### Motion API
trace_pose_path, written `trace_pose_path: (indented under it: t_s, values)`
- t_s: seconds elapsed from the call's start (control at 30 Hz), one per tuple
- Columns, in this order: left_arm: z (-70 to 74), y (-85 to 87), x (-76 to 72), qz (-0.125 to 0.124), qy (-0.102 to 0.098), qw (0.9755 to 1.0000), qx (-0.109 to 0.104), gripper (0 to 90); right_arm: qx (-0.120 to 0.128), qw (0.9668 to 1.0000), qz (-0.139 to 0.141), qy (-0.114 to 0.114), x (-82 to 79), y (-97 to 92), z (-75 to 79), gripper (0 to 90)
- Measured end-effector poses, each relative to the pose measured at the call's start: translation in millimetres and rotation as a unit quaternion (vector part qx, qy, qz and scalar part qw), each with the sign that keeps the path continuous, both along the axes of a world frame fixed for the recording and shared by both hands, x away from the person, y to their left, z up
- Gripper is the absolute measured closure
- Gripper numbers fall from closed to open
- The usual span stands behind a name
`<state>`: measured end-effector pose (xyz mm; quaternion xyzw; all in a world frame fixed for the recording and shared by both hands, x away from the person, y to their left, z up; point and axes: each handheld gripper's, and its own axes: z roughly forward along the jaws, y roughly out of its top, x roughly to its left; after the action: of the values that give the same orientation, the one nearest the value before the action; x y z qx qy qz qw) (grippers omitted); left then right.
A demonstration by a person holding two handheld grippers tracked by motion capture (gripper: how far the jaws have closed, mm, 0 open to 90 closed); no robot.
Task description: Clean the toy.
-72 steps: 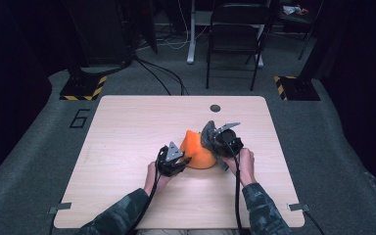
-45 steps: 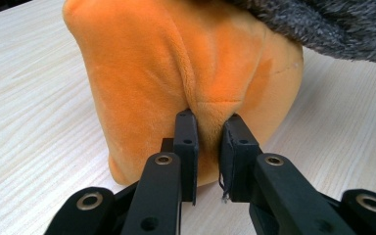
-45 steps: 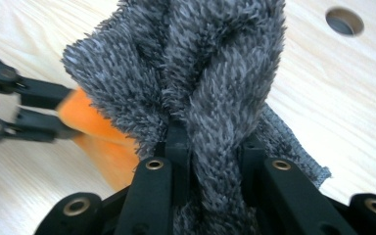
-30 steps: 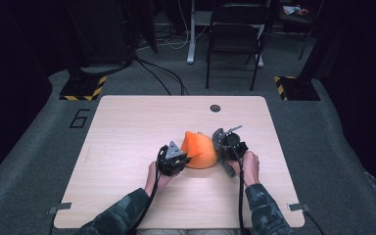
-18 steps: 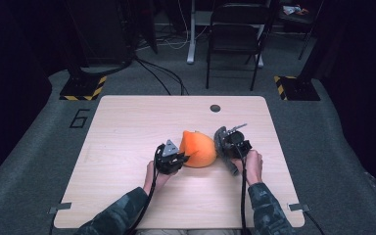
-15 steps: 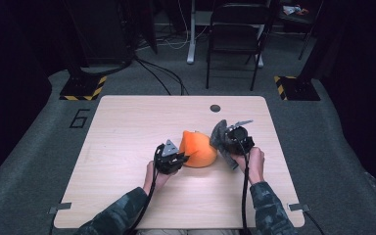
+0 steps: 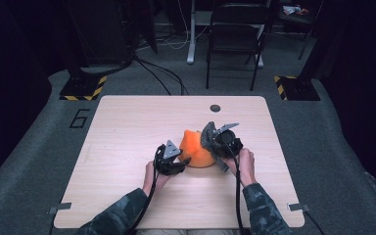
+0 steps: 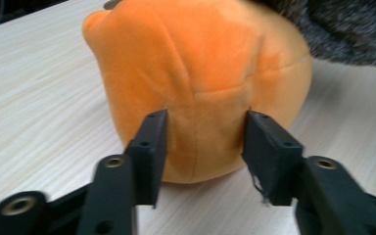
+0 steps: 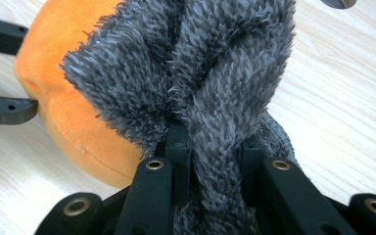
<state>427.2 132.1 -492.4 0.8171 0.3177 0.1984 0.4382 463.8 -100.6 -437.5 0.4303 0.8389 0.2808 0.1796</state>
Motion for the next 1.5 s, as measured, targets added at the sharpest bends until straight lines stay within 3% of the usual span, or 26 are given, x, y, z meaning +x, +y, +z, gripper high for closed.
trace_pose_path:
  t_s: [0.03, 0.07, 0.23, 0.33, 0.47, 0.57, 0.63, 0.7, 0.8, 1.0, 1.17, 1.4, 1.5]
  values:
    - [-1.5, 0.3, 1.5, 0.0, 0.006, 1.0, -0.001, 48.2, 0.003, 0.9999, -0.006, 0.008, -0.7, 0.2, 0.3, 74.1]
    - [-3.7, -0.8, 2.6, 0.0, 0.008, 1.0, -0.005, 48.9, 0.004, 1.0, 0.0, 0.001, 1.0, -1.2, -0.5, 74.1]
    - [-7.1, -4.1, 2.8, -0.008, -0.003, 0.9999, -0.013, 70.1, 0.008, 0.9999, -0.008, -0.001, 4.8, -2.9, -3.7, 74.0]
    - [-5.8, -5.8, 1.4, -0.007, -0.006, 0.9999, -0.008, 75.0, 0.007, 0.9999, -0.011, -0.003, 5.2, -4.2, -2.4, 74.0]
    - [-5.2, -6.3, 1.3, -0.004, -0.004, 1.0, -0.008, 75.4, 0.005, 0.9996, -0.011, -0.024, -3.5, 1.7, 16.8, 74.0]
    - [-4.4, -7.7, -1.0, -0.008, -0.006, 0.9999, -0.007, 75.4, 0.018, 0.9986, 0.017, -0.047, -13.8, 17.8, 34.9, 73.9]
    - [-3.1, -9.0, -3.5, -0.014, -0.004, 0.9999, -0.007, 75.7, 0.011, 0.9973, 0.044, -0.059, -21.6, 36.7, 38.7, 73.8]
    - [-2.6, -11.3, -5.0, -0.015, -0.009, 0.9998, -0.005, 76.3, -0.002, 0.9968, 0.06, -0.053, -24.2, 50.2, 34.2, 73.7]
    - [-3.8, -10.4, -3.2, -0.017, -0.006, 0.9998, 0.002, 77.3, -0.047, 0.9953, 0.056, -0.063, -23.0, 61.9, 18.5, 73.8]
    - [-4.8, -8.7, -2.1, -0.02, -0.003, 0.9998, -0.002, 77.9, -0.028, 0.9973, 0.048, -0.047, -16.0, 45.9, 17.1, 74.0]
    - [-4.9, -8.4, -1.3, -0.021, -0.002, 0.9998, -0.003, 78.0, -0.037, 0.9982, 0.035, -0.032, -13.8, 31.0, 17.0, 73.9]
    - [-5.1, -7.8, -0.7, -0.021, -0.002, 0.9998, -0.004, 77.9, -0.018, 0.9998, -0.002, -0.003, -5.2, 9.2, 9.5, 73.9]
    - [-5.0, -7.8, -0.1, -0.022, -0.002, 0.9997, -0.003, 77.9, -0.023, 0.9997, -0.006, 0.0, -1.5, 1.7, 6.1, 73.9]
